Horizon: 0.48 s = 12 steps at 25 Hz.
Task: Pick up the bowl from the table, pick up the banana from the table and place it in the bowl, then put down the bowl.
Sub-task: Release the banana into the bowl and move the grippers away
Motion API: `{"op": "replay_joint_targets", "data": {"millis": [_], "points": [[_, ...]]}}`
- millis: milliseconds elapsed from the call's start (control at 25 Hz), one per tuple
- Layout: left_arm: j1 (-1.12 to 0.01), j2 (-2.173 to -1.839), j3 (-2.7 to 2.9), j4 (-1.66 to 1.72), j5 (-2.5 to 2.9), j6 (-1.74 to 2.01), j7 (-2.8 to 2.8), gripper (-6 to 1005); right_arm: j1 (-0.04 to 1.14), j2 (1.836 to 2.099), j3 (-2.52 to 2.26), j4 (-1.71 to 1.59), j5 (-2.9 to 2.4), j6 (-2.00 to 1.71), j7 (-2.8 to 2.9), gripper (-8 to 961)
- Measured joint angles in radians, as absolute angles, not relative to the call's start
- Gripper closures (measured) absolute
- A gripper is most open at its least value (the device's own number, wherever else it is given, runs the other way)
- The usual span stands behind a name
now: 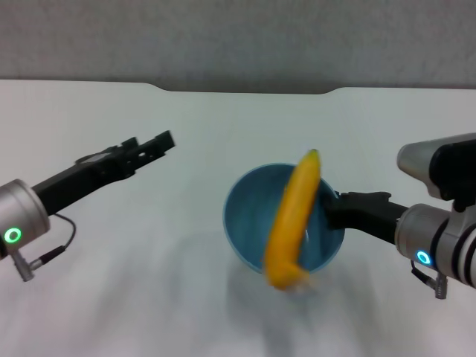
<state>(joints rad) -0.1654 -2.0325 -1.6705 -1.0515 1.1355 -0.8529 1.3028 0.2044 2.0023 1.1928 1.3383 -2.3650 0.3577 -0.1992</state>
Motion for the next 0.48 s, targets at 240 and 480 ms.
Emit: {"op": "replay_joint_targets", "data": {"millis": [240,480], "points": [[-0.150,-2.033,-1.698,-1.046,1.177,-0.848,1.299,93,0.191,2.002,1.243,1.286,-2.204,0.364,-0.267,881],[-0.146,-2.033,-1.709,-1.044,1.211,-0.843,1.295,93,0.206,2.002,1.292,1.214,-2.054,0.428,-0.384,879]]}}
